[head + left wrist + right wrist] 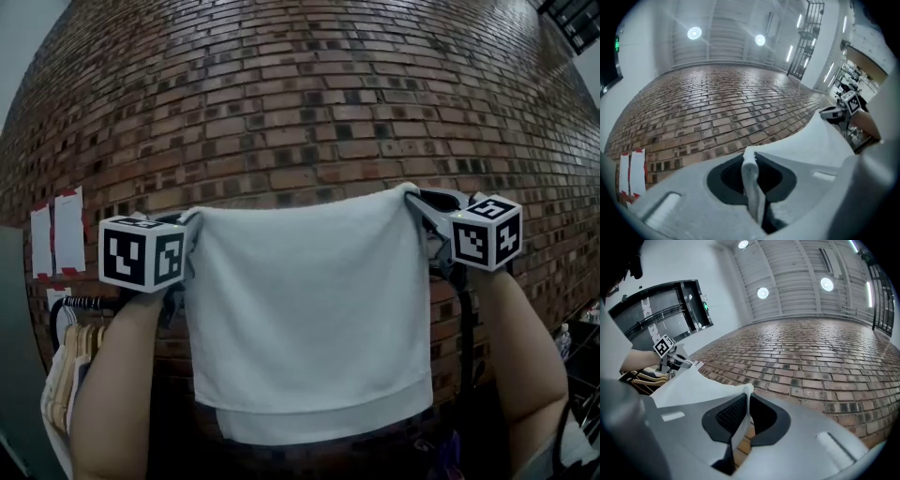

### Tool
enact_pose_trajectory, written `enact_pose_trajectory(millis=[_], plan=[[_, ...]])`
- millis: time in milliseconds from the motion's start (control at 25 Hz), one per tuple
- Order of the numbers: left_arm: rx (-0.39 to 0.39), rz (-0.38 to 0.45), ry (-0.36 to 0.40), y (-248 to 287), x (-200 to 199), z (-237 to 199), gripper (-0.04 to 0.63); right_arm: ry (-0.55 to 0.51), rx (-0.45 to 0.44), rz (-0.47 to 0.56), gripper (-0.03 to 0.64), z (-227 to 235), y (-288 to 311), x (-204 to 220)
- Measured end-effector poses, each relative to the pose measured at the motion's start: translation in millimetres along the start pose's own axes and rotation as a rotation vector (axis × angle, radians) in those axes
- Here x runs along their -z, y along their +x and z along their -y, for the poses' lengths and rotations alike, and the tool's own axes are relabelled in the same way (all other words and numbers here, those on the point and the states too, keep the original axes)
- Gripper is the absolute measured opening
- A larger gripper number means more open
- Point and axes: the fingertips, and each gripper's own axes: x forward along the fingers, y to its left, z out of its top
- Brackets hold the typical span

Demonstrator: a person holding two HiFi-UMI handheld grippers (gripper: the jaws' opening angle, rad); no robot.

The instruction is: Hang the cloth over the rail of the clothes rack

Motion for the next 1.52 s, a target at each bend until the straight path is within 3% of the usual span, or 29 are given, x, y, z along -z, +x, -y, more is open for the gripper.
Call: enact_pose_trajectory(millis=[200, 320, 480, 640, 920, 1120, 1400, 1520], plan=[[0.019, -0.161, 0.137, 51.7, 12.9, -12.9, 0.021, -0.058, -0.075, -0.154, 0.023, 22.3, 54.8, 21.9], [0.070, -0.310, 0.242, 80.2, 44.3, -10.4, 0.021, -0.071, -0.161, -0.306, 0.023, 25.8, 79.6, 61.9], [0.099, -0.440, 0.368, 107.4, 75.5, -6.8, 0.021, -0.095, -0.240, -0.475, 0.025, 24.1, 98.5, 111.0], [0.194, -0.580, 0.432, 122.8, 113.4, 2.4, 0.021, -0.047, -0.317, -0.598, 0.025, 10.9, 104.7, 152.5], [0.368, -0.739, 0.475, 125.6, 162.4, 25.4, 0.021, -0.101, -0.432, -0.741, 0.025, -8.3, 101.1, 192.3], [0.429, -0.776, 0.517, 124.8, 173.3, 35.6, 0.034, -0.132, -0.462, -0.759, 0.035, -15.2, 100.4, 196.1], [0.428, -0.808, 0.558, 124.4, 182.0, 35.4, 0.189, -0.174, -0.463, -0.789, 0.113, -17.3, 96.5, 205.4], [0.420, -0.794, 0.573, 125.9, 179.6, 34.8, 0.201, -0.189, -0.463, -0.790, 0.143, -17.7, 95.8, 205.3]])
